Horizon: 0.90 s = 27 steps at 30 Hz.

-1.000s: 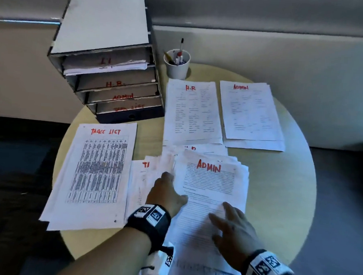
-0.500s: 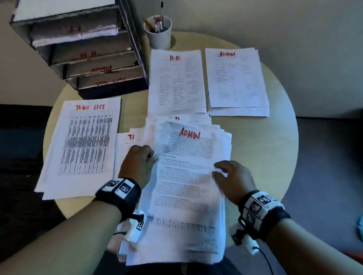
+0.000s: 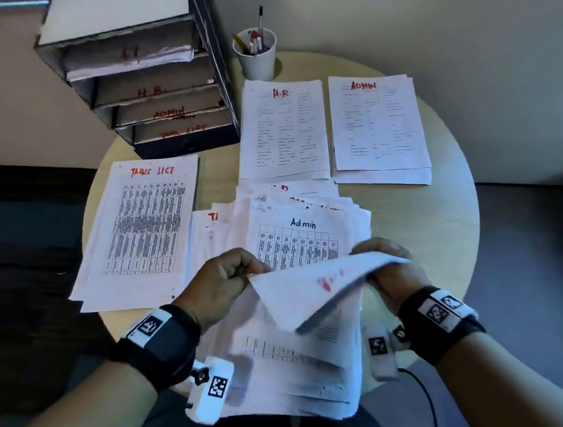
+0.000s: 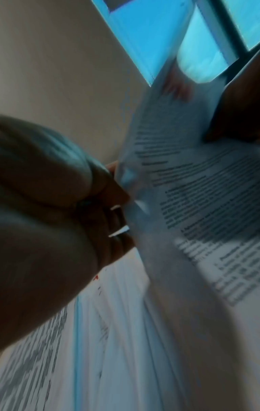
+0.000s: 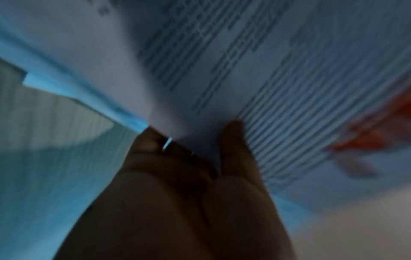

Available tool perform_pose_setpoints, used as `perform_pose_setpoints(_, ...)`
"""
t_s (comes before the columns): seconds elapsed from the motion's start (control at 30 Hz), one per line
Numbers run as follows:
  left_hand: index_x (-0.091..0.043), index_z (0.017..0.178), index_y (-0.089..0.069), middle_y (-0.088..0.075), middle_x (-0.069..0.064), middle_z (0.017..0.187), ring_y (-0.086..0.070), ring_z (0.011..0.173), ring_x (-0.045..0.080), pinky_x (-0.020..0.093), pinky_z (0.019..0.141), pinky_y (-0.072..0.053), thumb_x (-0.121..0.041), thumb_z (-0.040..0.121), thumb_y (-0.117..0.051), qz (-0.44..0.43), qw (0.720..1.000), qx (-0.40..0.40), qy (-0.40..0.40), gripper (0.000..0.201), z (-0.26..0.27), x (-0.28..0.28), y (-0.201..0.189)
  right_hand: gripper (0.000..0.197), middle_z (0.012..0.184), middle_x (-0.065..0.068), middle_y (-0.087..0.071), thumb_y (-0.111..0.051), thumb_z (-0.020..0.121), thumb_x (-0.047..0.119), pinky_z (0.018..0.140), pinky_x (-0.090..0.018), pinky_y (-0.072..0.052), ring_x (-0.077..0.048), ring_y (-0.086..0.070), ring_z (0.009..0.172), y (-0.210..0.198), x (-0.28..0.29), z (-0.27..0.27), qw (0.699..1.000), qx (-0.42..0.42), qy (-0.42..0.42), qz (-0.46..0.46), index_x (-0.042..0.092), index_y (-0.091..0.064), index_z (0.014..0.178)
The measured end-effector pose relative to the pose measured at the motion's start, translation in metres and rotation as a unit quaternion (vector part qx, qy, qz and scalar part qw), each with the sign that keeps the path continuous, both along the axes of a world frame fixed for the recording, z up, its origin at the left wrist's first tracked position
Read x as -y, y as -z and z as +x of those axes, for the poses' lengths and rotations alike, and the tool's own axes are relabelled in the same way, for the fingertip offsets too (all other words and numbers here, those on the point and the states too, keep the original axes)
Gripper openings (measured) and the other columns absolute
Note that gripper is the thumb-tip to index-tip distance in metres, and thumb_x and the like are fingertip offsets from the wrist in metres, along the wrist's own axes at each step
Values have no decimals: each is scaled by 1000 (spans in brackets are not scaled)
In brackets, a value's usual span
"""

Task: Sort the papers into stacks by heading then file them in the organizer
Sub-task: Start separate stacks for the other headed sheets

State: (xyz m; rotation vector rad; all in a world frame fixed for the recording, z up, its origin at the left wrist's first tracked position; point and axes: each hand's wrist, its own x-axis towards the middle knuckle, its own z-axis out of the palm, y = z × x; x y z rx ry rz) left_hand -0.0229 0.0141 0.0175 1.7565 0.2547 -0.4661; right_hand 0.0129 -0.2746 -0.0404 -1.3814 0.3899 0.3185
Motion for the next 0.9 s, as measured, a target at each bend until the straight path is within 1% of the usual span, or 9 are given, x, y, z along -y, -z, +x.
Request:
perform_pose_setpoints(0.07, -13, 86, -67, -73, -4, 109, -65, 108, 8, 26, 97, -46, 21, 86, -43, 86, 996, -15, 13, 42, 8, -8, 6, 21, 73, -11, -72, -62, 62, -7, 57, -22, -53, -18, -67, 61, -3, 13, -9, 998, 11, -27, 58, 10, -74, 65)
perform_pose_setpoints(0.13, -18, 95, -70, -68, -3, 113, -62, 108, 13, 24, 94, -44, 4, 93, -48, 235, 971, 38, 19, 31, 27, -13, 13, 27, 74, -10, -73, -61, 66, -13, 57, -22, -52, -18, -67, 60, -1, 23, -17, 996, 8, -41, 80, 10, -75, 66)
perform_pose_setpoints(0.2, -17, 113, -68, -61, 2, 122, -58, 112, 20, 23, 95, -41, -10, 92, -58, 330, 934, 104, 90, 24, 55, -9, 21, 38, 72, -9, -72, -56, 76, -20, 60, -25, -48, -18, -64, 61, 4, 25, -22, 998, -6, -44, 45, 11, -74, 65)
perform_pose_setpoints(0.33, -26, 150, -39, -32, 1, 157, -31, 142, 28, 42, 113, -33, -32, 84, -71, 458, 828, 134, 296, 73, 111, 15, 37, 32, 67, -7, -69, -63, 76, -18, 58, -24, -47, -16, -61, 61, 3, 19, -27, 999, -24, -41, 9, 11, -75, 66)
perform_pose_setpoints(0.4, -33, 152, -30, -32, -1, 155, -30, 141, 29, 50, 108, -34, -41, 81, -74, 517, 773, 130, 344, 84, 128, 28, 36, 37, 72, -9, -71, -60, 76, -23, 58, -22, -49, -16, -63, 63, 1, 19, -31, 999, -1, -45, -3, 9, -76, 67)
perform_pose_setpoints(0.5, -36, 142, -41, -48, 2, 137, -41, 128, 30, 51, 101, -36, -49, 75, -76, 570, 734, 106, 355, 77, 142, 36, 37, 44, 84, -14, -74, -52, 76, -31, 63, -23, -54, -21, -68, 73, -1, 24, -35, 998, 39, -57, -11, 6, -76, 72)
perform_pose_setpoints(0.6, -35, 131, -51, -54, 2, 129, -44, 123, 29, 47, 97, -36, -45, 77, -73, 564, 746, 100, 338, 60, 145, 33, 40, 43, 92, -16, -75, -52, 76, -28, 71, -29, -56, -26, -70, 84, -2, 26, -36, 998, 45, -47, 11, 7, -78, 74)
perform_pose_setpoints(0.8, -33, 123, -63, -56, -2, 119, -45, 113, 28, 39, 87, -34, -34, 88, -64, 512, 773, 246, 284, 35, 129, 12, 43, 37, 115, -12, -70, -62, 76, -20, 86, -39, -52, -35, -64, 107, 2, 22, -35, 995, 96, -10, 4, 13, -79, 72)
perform_pose_setpoints(0.9, -24, 102, -72, -63, -1, 105, -51, 103, 29, 35, 80, -32, -25, 84, -70, 472, 796, 285, 251, 18, 118, 4, 40, 23, 124, -9, -66, -75, 75, -5, 97, -46, -49, -34, -60, 118, 6, 20, -31, 995, 95, -11, -32, 17, -79, 69)
